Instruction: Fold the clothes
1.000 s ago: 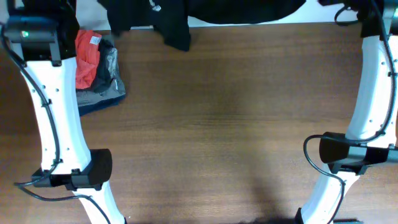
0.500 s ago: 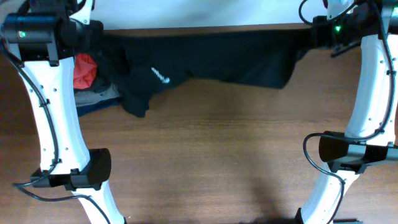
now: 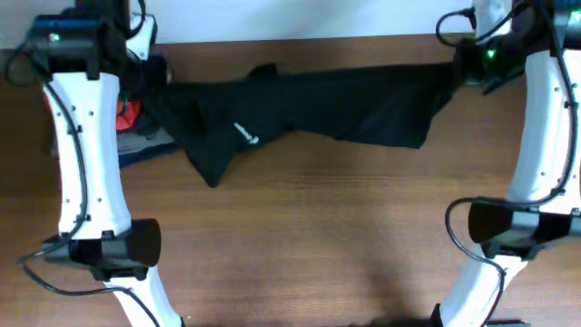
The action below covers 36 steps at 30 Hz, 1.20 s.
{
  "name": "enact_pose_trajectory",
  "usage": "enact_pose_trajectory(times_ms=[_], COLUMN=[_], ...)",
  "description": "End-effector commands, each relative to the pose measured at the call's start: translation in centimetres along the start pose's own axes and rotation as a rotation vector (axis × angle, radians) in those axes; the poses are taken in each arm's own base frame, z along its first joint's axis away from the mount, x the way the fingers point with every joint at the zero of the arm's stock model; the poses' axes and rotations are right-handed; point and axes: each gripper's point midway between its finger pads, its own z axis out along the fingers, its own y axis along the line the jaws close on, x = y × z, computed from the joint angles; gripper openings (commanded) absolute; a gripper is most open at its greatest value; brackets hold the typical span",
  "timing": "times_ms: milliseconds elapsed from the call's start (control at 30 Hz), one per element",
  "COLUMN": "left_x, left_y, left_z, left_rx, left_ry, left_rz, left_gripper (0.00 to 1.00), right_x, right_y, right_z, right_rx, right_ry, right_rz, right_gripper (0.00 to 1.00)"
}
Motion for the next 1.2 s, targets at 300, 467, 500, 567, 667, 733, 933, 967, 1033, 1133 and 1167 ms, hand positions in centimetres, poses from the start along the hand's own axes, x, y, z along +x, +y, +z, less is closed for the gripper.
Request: enact_pose_trajectory(times_ms=[300,467,500,567,667,733,933,967,1033,1133,1167], left_x=[5.5,7.2,7.5,8.0,8.5,8.8,10.3,10.7,11.6,13.7,14.2], left_y=[0.3,-0.6,-0.9,-1.3,-2.3,-3.2,-6.5,-6.8,-7.1,-7.1,-7.0], left_z=[0.3,2.0,2.2,2.7,3.5,4.1,7.3,8.0,9.0,10.5,10.8], left_rx=[-0.003,0.004,0.005,0.008,0.012,0.023,0.033,0.032,0.029,0.019,0.018], left_ry=[0.149,0.233,0.247,0.271,0.296,0.31,0.352,0.365,0.39,0.446,0.457], left_rz=[-0.048,-0.044,-0.041,-0.032,-0.024,-0.004,0.031,0.033,0.03,0.021,0.02], left_gripper=[0.01,0.0,0.0,0.01,0.0,0.01,0.01,0.01,0.01,0.01,0.01], right_x=[10.4,13.7,14.3,15.6,17.7,18.8,21.1,21.4,21.6,22.0,22.0], right_y=[-0.9,-0.8,-0.8,-0.9,-0.9,-1.0,-1.6,-1.6,-1.6,-1.6,-1.6], right_z=[-0.4,0.1,0.4,1.2,2.9,4.0,7.1,7.3,7.4,7.6,7.6], right_rx=[0.081,0.095,0.098,0.099,0.095,0.093,0.096,0.096,0.097,0.099,0.099], right_ry=[0.217,0.182,0.177,0.169,0.187,0.211,0.262,0.267,0.275,0.285,0.286], right_rz=[0.088,0.133,0.141,0.167,0.194,0.205,0.254,0.255,0.263,0.277,0.281], right_gripper=[0.04,0.04,0.04,0.04,0.04,0.04,0.04,0.04,0.04,0.04,0.04])
